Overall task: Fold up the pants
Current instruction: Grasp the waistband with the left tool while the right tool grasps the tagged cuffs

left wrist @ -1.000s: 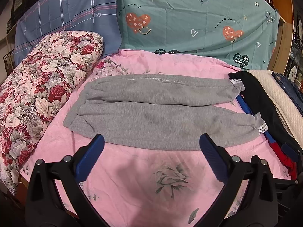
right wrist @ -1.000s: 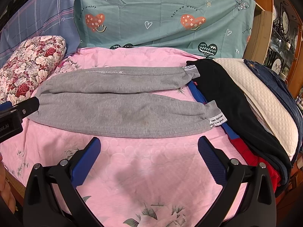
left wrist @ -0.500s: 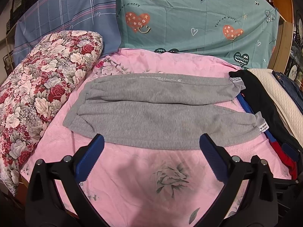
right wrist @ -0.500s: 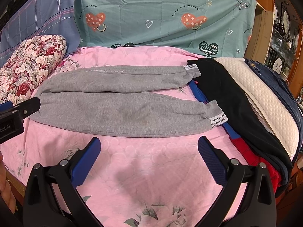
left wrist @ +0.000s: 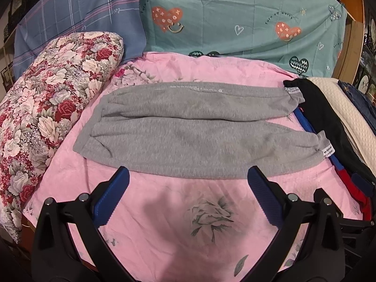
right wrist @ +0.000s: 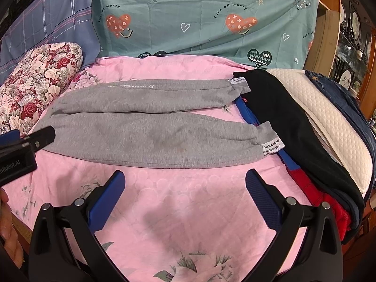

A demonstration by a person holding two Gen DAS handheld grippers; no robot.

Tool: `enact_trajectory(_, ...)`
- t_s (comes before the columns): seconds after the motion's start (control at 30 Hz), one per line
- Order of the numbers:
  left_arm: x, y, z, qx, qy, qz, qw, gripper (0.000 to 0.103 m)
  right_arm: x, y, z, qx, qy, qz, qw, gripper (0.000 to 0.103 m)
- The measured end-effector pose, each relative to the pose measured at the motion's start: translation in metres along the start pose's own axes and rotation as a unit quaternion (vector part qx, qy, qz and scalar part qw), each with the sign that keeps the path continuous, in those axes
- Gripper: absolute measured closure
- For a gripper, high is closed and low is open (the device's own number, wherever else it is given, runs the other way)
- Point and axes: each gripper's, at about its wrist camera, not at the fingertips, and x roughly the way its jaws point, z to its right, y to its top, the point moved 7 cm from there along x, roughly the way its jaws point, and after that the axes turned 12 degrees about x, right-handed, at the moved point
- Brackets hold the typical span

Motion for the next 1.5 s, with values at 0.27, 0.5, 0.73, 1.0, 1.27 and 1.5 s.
enact_trajectory(0.27,0.025,-0.011,-0.02,-0.044,-0.011,-0.05,0.9977,0.002,0.013,0.0,0.013,0.014,-0.005,-0.016,1.0,0.001)
enact_trajectory(0.5,0.107,-0.057,-0.118,-0.228,-0.031,-0.148,0.9618,0.002,0.031,-0.005,0.029,0.043,-0.001,-0.052,0.998,0.001)
enact_trajectory(0.73,0.167,-0.067,-0.178,-0.327,-0.068,-0.175,0.9264,0.002,0.039,-0.008,0.038,0.047,-0.003,-0.059,0.997,0.001)
enact_trajectory(1.0,0.191,-0.059,-0.23,-0.364,-0.052,-0.166,0.915,0.085,0.044,0.002,0.083,0.088,-0.042,-0.054,0.994,0.001)
enact_trajectory(1.27,0.172,-0.06,-0.228,-0.338,-0.021,-0.1,0.9358,0.09,0.081,0.045,0.162,0.145,-0.107,-0.103,0.978,0.001)
enact_trajectory(1.5,0.176,-0.066,-0.228,-0.327,-0.027,-0.108,0.9384,0.09,0.168,0.037,0.169,0.245,-0.013,-0.253,0.936,0.001)
